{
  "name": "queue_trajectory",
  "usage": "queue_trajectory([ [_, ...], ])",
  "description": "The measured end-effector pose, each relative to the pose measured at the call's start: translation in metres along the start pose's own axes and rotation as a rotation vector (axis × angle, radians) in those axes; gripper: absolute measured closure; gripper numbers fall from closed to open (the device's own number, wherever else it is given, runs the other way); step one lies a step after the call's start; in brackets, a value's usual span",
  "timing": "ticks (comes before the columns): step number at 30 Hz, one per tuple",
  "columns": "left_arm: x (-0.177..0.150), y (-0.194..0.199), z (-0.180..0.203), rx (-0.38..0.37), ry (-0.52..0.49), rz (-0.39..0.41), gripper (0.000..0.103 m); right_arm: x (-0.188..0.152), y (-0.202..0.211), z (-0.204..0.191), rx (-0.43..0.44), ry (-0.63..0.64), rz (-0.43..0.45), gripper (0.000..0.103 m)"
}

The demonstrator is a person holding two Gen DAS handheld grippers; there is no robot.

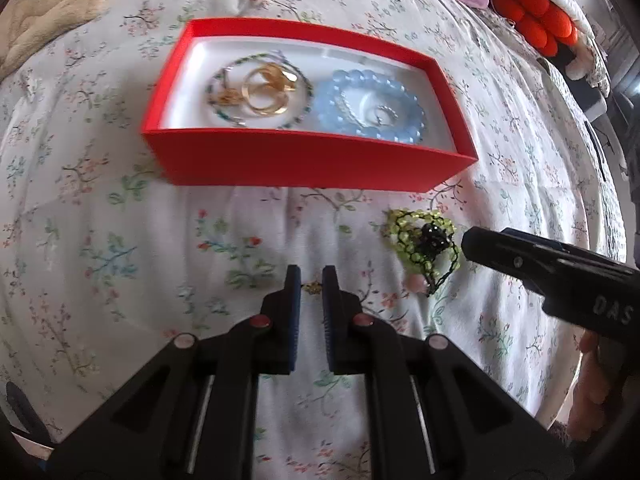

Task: Organize jewelry
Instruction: 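Grasp and lift the green-black bead bracelet with the right tool while the left tool holds the earring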

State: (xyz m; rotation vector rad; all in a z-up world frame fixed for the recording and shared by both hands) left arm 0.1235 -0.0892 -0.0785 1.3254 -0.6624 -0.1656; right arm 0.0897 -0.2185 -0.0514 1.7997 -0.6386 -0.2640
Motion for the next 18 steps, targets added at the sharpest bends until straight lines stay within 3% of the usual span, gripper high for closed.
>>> queue_trajectory([
  [4, -0.007, 0.009, -0.011, 0.004, 0.012, 0.007, 0.091, -0.001, -0.007, 0.000, -0.021, -0.005, -0.014, 0.045],
  [8, -0.012, 0.012, -0.016, 0.007, 0.018, 0.006, 0.091, -0.002, -0.017, 0.004, -0.060, -0.016, -0.038, 0.063],
  [14, -0.013, 0.012, -0.019, 0.005, 0.022, 0.003, 0.091, -0.003, -0.027, -0.006, -0.059, -0.004, -0.050, 0.074],
  [18, -0.014, 0.013, -0.021, 0.004, 0.024, 0.001, 0.091, -0.006, -0.035, -0.013, -0.083, 0.031, -0.053, 0.092],
])
Point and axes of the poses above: each gripper's, at about its wrist camera, not at the fingertips, and y roughly against the way its jaws point, z to its right, x to its top, the point moved 5 cm from there along -y, roughly the way its jaws point, and after that the axes turned 15 degrees about -y, right-handed, at the moved point
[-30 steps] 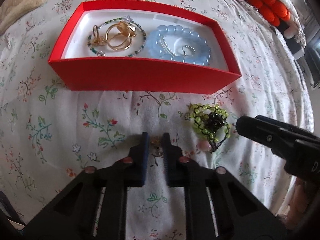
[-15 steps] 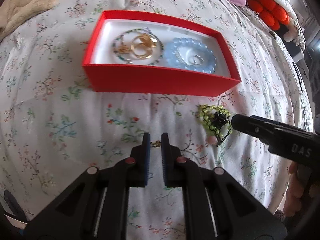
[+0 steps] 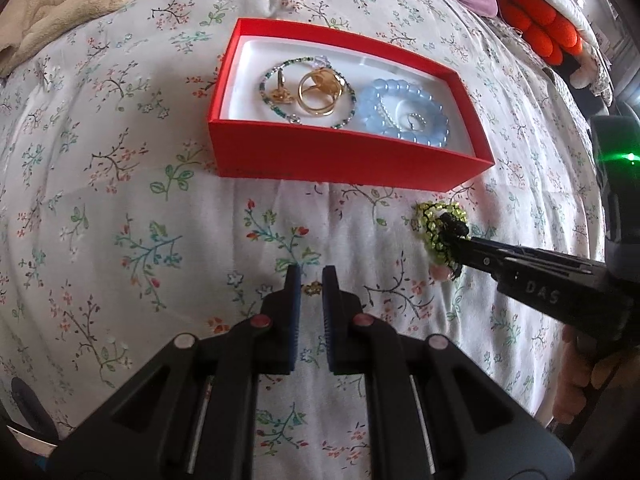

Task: Organize jewelry
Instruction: 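Grasp and lift the green-black bead bracelet with the right tool while the left tool holds the earring, then carry the bracelet and earring into the red box and open both tools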

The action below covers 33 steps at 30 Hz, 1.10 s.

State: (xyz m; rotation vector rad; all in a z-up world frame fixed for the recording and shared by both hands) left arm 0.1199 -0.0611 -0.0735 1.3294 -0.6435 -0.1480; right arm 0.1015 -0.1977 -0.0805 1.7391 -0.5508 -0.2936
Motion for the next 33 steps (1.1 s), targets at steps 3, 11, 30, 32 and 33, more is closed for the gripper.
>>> queue_trajectory([
  [3, 0.000, 0.001, 0.000, -0.003, 0.002, -0.001, 0.091, 0.002, 0.004, -0.002, 0.010, 0.008, 0.013, 0.095],
  [11, 0.003, 0.013, -0.004, -0.012, 0.010, 0.030, 0.091, -0.003, 0.038, -0.005, 0.067, 0.050, 0.082, 0.095],
  [30, 0.004, 0.040, -0.006, -0.035, 0.010, 0.090, 0.091, -0.012, 0.095, -0.014, 0.174, 0.079, 0.172, 0.095],
  [32, 0.006, 0.044, -0.008, -0.040, 0.016, 0.100, 0.091, -0.012, 0.099, -0.016, 0.182, 0.082, 0.178, 0.095],
  [33, 0.007, 0.045, -0.009, -0.042, 0.018, 0.104, 0.091, -0.012, 0.101, -0.017, 0.187, 0.083, 0.182, 0.095],
])
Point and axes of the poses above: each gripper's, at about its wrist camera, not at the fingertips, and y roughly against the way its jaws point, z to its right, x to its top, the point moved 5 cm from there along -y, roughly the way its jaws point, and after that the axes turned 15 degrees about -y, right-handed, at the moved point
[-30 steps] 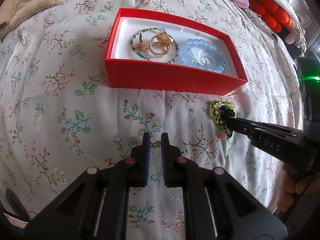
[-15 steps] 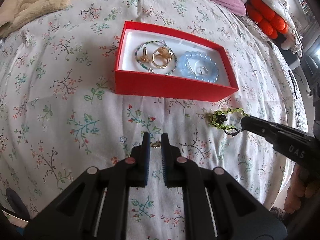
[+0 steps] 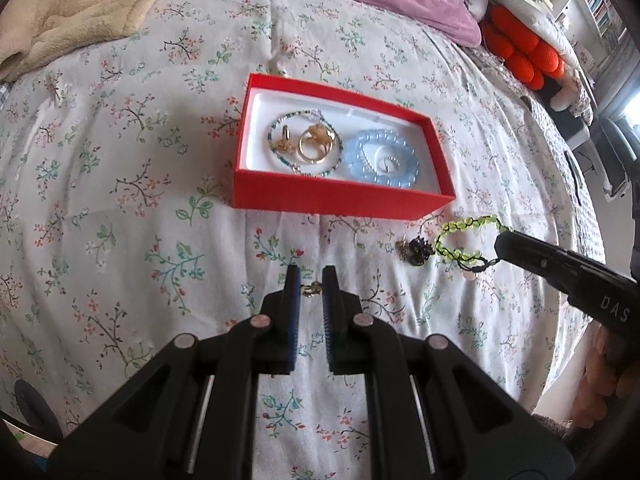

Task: Organize jewelry
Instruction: 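Carry the bracelet and earring into the red box and open both tools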

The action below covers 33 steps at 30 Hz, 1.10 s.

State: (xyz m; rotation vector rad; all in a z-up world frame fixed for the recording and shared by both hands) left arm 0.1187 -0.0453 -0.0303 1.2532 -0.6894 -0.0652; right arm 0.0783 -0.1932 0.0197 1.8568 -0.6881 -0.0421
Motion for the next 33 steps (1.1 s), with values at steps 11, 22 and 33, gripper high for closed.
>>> queue_trajectory([
  [11, 0.027, 0.016, -0.013, -0.020, 0.021, 0.095, 0.091, 0.011, 0.013, -0.018, 0.063, 0.007, 0.063, 0.095],
  [22, 0.050, 0.002, -0.027, -0.017, 0.056, 0.162, 0.091, 0.029, 0.004, -0.032, 0.102, 0.004, 0.101, 0.095],
  [33, 0.057, -0.026, -0.035, -0.016, 0.095, 0.145, 0.091, 0.042, -0.018, -0.031, 0.101, -0.020, 0.090, 0.095],
])
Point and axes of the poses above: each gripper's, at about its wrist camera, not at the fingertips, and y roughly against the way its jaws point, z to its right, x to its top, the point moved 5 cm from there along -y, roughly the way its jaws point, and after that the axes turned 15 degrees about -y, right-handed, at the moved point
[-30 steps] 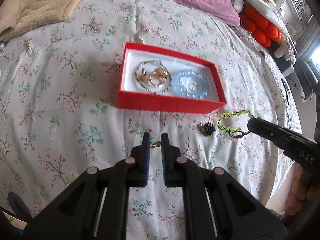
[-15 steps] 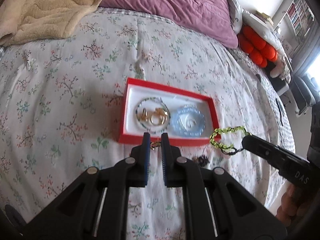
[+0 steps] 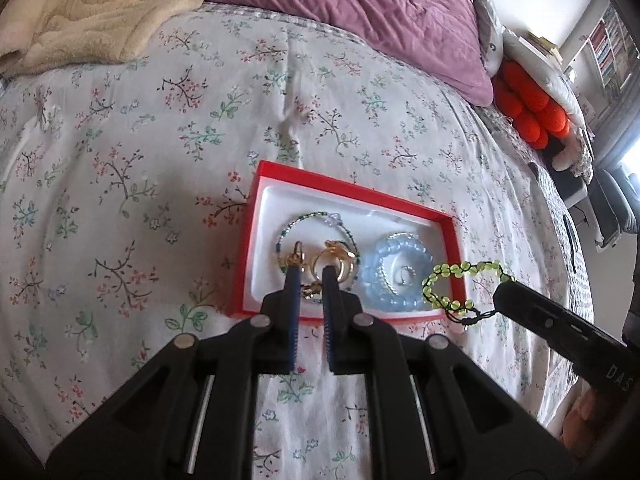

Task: Organize jewelry
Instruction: 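Carry the bracelet and earring into the red box and open both tools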

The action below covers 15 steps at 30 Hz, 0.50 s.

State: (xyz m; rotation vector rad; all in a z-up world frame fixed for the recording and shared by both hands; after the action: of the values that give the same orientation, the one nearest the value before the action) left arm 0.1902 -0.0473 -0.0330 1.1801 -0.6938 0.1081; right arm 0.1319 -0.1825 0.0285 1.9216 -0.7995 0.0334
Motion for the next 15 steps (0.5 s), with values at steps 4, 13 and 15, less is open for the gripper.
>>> queue_trajectory([
  [4, 0.002, -0.001, -0.001, 0.005, 0.002, 0.013, 0.091, 0.002, -0.007, 0.005, -0.009, -0.012, -0.006, 0.095],
  [13, 0.000, 0.012, -0.002, 0.030, -0.016, 0.009, 0.086, 0.001, -0.014, -0.001, -0.005, 0.002, -0.014, 0.095],
  [15, -0.001, 0.016, -0.003, 0.034, -0.021, 0.011, 0.081, 0.000, -0.016, -0.007, 0.007, 0.014, -0.018, 0.095],
])
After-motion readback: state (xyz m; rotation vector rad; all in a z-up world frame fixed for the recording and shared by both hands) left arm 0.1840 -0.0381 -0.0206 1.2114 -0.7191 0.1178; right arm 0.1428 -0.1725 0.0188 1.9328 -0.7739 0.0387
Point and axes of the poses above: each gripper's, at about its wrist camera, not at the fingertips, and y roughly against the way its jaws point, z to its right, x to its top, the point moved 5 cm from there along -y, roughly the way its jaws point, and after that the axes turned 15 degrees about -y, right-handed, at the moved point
